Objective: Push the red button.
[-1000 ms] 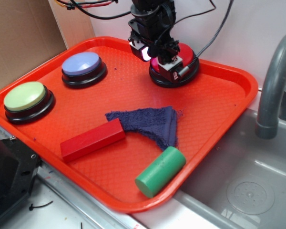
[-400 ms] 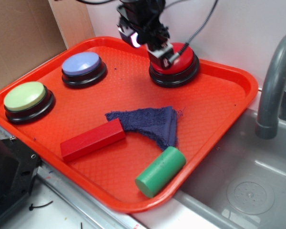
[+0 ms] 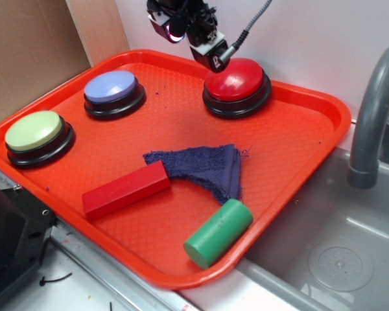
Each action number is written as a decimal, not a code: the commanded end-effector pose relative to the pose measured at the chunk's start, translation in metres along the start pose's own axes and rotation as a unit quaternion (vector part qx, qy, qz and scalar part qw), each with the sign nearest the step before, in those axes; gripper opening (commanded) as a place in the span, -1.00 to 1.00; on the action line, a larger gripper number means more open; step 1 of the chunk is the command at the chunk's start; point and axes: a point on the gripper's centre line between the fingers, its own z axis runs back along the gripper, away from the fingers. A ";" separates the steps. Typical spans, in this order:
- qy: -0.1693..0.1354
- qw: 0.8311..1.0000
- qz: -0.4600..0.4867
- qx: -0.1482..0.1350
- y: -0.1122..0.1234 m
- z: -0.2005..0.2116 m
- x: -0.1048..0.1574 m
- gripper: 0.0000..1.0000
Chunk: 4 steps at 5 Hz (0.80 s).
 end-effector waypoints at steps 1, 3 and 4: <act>0.024 0.999 -0.025 0.013 -0.006 -0.044 0.011 1.00; 0.032 0.999 -0.037 0.012 -0.017 -0.069 0.013 1.00; 0.016 0.999 -0.039 0.000 -0.016 -0.058 0.012 1.00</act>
